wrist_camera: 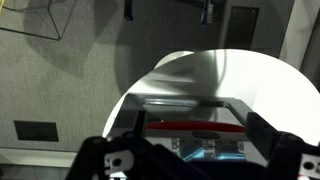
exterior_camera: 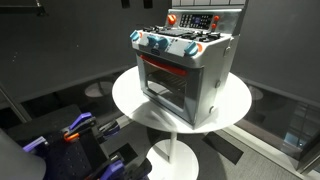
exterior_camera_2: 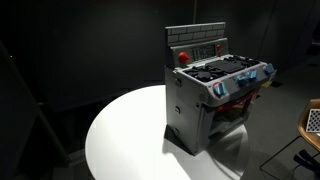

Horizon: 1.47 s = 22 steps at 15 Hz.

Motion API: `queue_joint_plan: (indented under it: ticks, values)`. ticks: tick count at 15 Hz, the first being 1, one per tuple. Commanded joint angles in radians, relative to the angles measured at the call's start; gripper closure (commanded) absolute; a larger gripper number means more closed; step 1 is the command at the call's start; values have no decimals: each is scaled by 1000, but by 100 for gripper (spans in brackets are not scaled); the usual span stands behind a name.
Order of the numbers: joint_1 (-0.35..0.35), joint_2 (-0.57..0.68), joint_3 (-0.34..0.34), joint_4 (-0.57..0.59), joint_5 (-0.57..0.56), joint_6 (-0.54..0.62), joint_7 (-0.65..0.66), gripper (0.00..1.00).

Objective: Press the top button on the right side of the stove

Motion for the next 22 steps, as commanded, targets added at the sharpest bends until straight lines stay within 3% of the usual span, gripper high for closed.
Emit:
queue_joint_plan:
  ticks: [1, 10, 22]
  values:
    - [-9, 43, 0, 54, -10, 16, 16, 0]
    - [-35, 138, 0, 171, -31, 143, 30, 0]
    - [-81, 404, 2, 324, -107, 460, 169, 0]
